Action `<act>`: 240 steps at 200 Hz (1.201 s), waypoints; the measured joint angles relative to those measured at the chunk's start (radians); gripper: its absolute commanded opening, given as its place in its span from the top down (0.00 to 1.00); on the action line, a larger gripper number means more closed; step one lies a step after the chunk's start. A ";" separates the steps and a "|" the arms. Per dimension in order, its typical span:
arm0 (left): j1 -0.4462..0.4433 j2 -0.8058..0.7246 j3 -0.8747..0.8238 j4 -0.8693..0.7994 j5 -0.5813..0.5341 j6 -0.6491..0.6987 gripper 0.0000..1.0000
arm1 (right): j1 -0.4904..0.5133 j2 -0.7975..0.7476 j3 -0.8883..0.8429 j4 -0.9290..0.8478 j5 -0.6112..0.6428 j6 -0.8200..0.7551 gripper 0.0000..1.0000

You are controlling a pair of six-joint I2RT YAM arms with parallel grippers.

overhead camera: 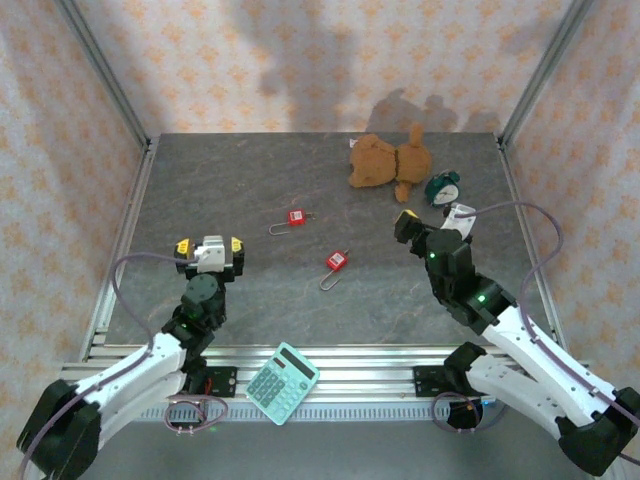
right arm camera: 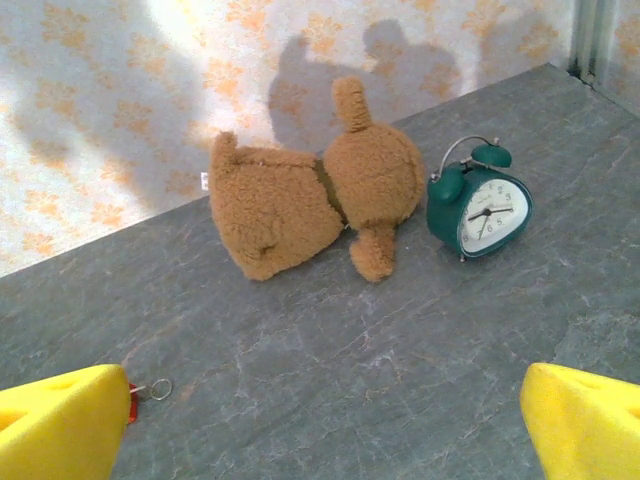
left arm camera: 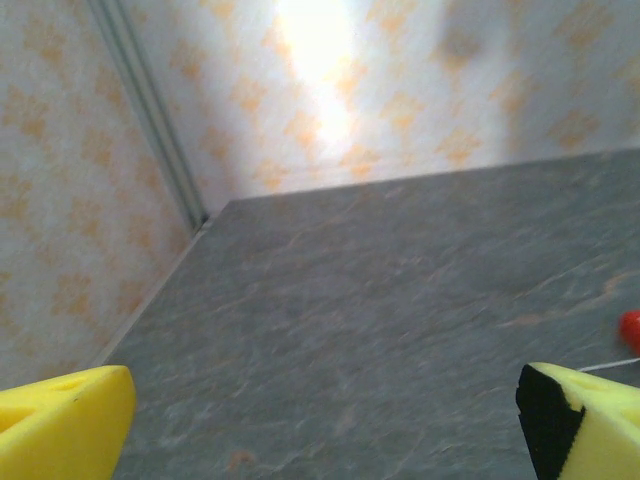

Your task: Unlock with the key

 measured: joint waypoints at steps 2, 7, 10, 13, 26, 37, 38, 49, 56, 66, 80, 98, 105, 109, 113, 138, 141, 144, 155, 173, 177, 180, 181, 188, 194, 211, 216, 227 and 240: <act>0.006 0.011 -0.002 0.009 0.000 -0.001 0.00 | 0.000 0.001 0.000 0.000 0.001 0.002 0.01; 0.031 0.049 -0.010 0.035 0.001 -0.007 0.00 | 0.000 0.004 0.000 0.000 0.002 0.003 0.01; 0.041 0.060 -0.013 0.046 0.001 -0.011 0.00 | 0.000 0.005 0.000 0.000 0.002 0.003 0.01; 0.054 0.078 -0.017 0.060 0.002 -0.013 0.00 | 0.000 0.006 0.000 0.000 0.002 0.003 0.01; 0.114 0.155 -0.024 0.109 0.014 -0.047 0.00 | 0.000 0.005 0.000 0.000 0.002 0.003 0.01; 0.153 0.241 -0.021 0.159 0.023 -0.068 0.00 | 0.000 0.003 -0.002 0.000 0.002 0.002 0.01; 0.154 0.246 -0.021 0.163 0.024 -0.070 0.00 | 0.000 0.003 -0.002 0.000 0.002 0.002 0.01; 0.172 0.329 -0.016 0.210 0.035 -0.083 0.00 | -0.001 -0.005 -0.008 0.001 0.002 0.002 0.01; 0.181 0.377 -0.013 0.245 0.039 -0.086 0.00 | -0.002 -0.013 -0.015 0.002 0.002 0.000 0.01; 0.198 0.437 -0.005 0.297 0.042 -0.090 0.00 | -0.002 -0.027 -0.025 0.001 0.002 -0.001 0.01; 0.241 0.549 0.019 0.396 0.052 -0.092 0.00 | -0.002 -0.048 -0.040 0.003 0.002 -0.005 0.01; 0.286 0.721 0.067 0.521 0.095 -0.090 0.00 | -0.002 -0.076 -0.067 0.006 0.002 -0.029 0.01; 0.301 0.753 0.087 0.514 0.130 -0.091 0.00 | -0.002 -0.085 -0.079 0.011 0.002 -0.044 0.01; 0.309 0.755 0.095 0.504 0.154 -0.098 0.00 | -0.003 -0.091 -0.087 0.013 0.002 -0.052 0.01; 0.315 0.755 0.101 0.497 0.169 -0.098 0.00 | -0.003 -0.096 -0.095 0.019 0.002 -0.061 0.00; 0.362 0.767 0.168 0.468 0.276 -0.108 0.00 | -0.010 -0.131 -0.198 0.131 -0.006 -0.158 0.01; 0.366 0.765 0.176 0.456 0.283 -0.110 0.00 | -0.011 -0.134 -0.215 0.146 -0.010 -0.170 0.01; 0.371 0.763 0.188 0.436 0.292 -0.114 0.00 | -0.013 -0.137 -0.232 0.167 -0.015 -0.185 0.01; 0.386 0.758 0.222 0.395 0.330 -0.124 0.00 | -0.013 -0.144 -0.305 0.237 -0.027 -0.231 0.01; 0.402 0.757 0.246 0.368 0.364 -0.135 0.00 | -0.018 -0.132 -0.409 0.352 -0.022 -0.292 0.01; 0.405 0.757 0.247 0.360 0.369 -0.135 0.00 | -0.021 -0.126 -0.426 0.377 -0.017 -0.301 0.01; 0.406 0.757 0.247 0.355 0.374 -0.135 0.00 | -0.026 -0.120 -0.436 0.395 -0.011 -0.311 0.01; 0.406 0.757 0.247 0.354 0.376 -0.135 0.00 | -0.026 -0.119 -0.439 0.399 -0.009 -0.313 0.01; 0.406 0.757 0.247 0.343 0.381 -0.136 0.00 | -0.039 -0.105 -0.455 0.435 0.006 -0.333 0.01; 0.406 0.757 0.247 0.335 0.385 -0.139 0.00 | -0.052 -0.092 -0.461 0.460 0.014 -0.351 0.01; 0.406 0.757 0.247 0.317 0.392 -0.142 0.00 | -0.095 -0.062 -0.462 0.534 0.022 -0.401 0.01; 0.406 0.757 0.247 0.314 0.394 -0.143 0.00 | -0.110 -0.053 -0.462 0.560 0.021 -0.417 0.01; 0.406 0.757 0.247 0.308 0.399 -0.143 0.00 | -0.149 -0.023 -0.462 0.613 0.017 -0.455 0.01; 0.406 0.757 0.247 0.301 0.402 -0.143 0.00 | -0.193 0.023 -0.462 0.660 0.005 -0.489 0.01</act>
